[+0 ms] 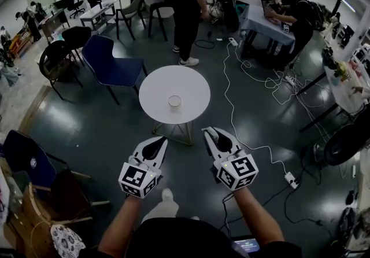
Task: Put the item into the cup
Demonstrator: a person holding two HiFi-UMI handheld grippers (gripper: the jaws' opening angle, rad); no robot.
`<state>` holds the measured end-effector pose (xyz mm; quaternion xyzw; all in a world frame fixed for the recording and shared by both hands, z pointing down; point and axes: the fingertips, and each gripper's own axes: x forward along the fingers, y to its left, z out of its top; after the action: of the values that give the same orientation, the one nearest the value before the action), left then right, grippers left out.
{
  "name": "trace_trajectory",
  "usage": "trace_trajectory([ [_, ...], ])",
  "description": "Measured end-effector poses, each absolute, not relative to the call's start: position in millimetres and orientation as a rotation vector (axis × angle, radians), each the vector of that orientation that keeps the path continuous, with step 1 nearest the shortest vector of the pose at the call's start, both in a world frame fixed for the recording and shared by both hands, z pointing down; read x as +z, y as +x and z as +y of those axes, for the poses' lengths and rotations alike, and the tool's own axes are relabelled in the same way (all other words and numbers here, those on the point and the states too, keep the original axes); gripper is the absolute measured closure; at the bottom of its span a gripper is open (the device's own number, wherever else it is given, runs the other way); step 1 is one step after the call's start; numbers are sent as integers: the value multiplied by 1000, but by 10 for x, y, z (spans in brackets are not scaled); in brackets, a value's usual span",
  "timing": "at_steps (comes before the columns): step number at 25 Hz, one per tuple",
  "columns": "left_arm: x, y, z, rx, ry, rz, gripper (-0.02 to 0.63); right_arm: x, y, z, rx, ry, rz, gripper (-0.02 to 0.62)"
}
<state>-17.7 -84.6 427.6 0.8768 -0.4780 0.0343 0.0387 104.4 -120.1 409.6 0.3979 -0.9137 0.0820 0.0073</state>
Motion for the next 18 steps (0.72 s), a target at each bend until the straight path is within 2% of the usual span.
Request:
trace_trajectory([
  [18, 4284, -1061, -1728, 86, 2703, -1370, 591, 4189, 179, -2191, 278, 1273, -2740, 520],
])
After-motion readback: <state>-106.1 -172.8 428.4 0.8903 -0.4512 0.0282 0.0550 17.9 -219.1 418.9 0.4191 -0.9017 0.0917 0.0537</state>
